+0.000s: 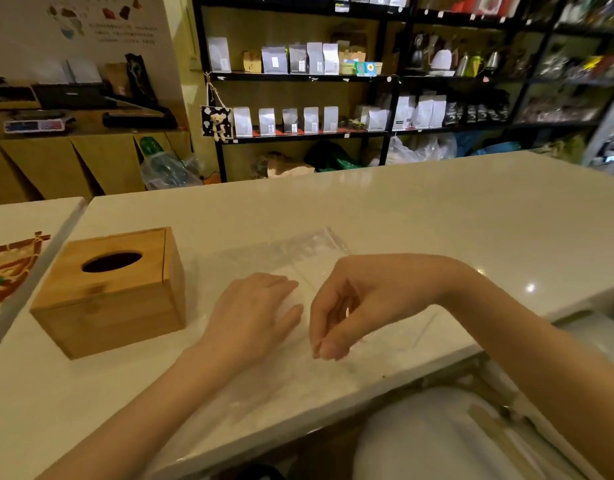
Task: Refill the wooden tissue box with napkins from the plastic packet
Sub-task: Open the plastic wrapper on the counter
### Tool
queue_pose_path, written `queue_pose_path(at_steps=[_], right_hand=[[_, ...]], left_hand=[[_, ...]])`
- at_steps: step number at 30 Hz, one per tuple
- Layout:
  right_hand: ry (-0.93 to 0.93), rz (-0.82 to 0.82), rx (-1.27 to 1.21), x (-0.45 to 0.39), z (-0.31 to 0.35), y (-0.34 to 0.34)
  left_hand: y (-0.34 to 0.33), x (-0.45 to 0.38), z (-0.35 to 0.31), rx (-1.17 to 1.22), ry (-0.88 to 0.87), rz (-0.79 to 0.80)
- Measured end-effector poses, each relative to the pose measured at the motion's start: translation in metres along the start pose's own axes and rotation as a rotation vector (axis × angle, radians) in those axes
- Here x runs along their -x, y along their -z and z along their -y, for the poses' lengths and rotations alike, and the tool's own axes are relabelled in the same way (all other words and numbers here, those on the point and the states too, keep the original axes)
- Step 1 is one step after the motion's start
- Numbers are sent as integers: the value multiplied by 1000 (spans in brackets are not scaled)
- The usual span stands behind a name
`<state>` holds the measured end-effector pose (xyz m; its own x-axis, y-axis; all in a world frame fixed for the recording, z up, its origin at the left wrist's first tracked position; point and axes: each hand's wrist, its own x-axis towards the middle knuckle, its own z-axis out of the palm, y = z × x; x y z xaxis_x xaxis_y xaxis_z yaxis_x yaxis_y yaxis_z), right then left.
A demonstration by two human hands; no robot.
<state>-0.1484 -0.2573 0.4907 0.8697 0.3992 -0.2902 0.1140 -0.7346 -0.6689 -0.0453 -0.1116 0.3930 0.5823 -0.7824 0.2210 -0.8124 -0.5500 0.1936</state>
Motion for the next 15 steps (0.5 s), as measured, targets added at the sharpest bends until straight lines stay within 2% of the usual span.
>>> queue_pose_path(at_steps=[4, 6, 7, 9, 12, 15], right_hand=[[-134, 177, 16, 14, -2, -29], [-181, 215, 10, 22, -2, -35], [-184, 181, -4, 26, -4, -35], [-163, 7, -21, 29, -16, -31], [-217, -314, 182, 21, -51, -24], [-339, -352, 395, 7, -88, -22]], left_hand=[[-10, 18, -22, -87, 26, 160], [-13, 21, -28, -81, 35, 179], [-15, 22, -29, -77, 39, 187], [-18, 23, -29, -99, 47, 208], [-21, 23, -28, -128, 40, 178], [-21, 19, -22, -105, 43, 198]])
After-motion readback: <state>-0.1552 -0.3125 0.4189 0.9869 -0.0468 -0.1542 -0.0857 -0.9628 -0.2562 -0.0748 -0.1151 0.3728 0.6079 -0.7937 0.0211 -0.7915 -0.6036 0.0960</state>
